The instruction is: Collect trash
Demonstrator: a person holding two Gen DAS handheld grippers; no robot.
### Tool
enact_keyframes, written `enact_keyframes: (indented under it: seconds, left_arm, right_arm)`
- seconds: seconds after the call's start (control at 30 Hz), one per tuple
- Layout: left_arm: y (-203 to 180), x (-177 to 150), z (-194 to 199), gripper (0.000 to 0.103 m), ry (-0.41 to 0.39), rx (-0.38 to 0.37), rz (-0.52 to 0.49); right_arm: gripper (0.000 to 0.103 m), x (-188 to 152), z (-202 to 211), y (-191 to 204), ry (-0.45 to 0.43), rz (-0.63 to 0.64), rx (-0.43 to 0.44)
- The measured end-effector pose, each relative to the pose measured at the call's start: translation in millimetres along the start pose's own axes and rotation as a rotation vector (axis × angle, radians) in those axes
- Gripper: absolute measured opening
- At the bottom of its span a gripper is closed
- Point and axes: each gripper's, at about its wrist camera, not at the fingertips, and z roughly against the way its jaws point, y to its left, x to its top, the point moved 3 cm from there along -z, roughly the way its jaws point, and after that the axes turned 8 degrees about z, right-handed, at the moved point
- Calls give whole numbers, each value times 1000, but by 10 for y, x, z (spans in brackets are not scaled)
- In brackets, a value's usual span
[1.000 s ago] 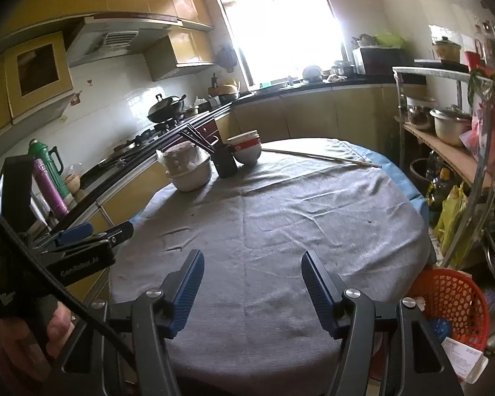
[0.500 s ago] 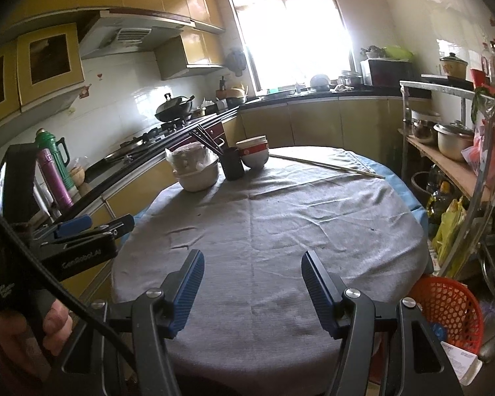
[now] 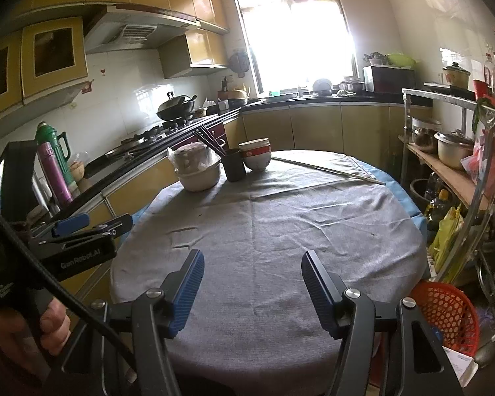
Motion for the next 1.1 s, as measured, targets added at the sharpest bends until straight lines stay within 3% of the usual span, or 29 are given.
enact_keyframes:
  seconds: [1.1]
  left_arm:
    - [110,-4,46,84,-17,21,21]
  right_arm:
    - [65,47,-91,58,34,0,-40]
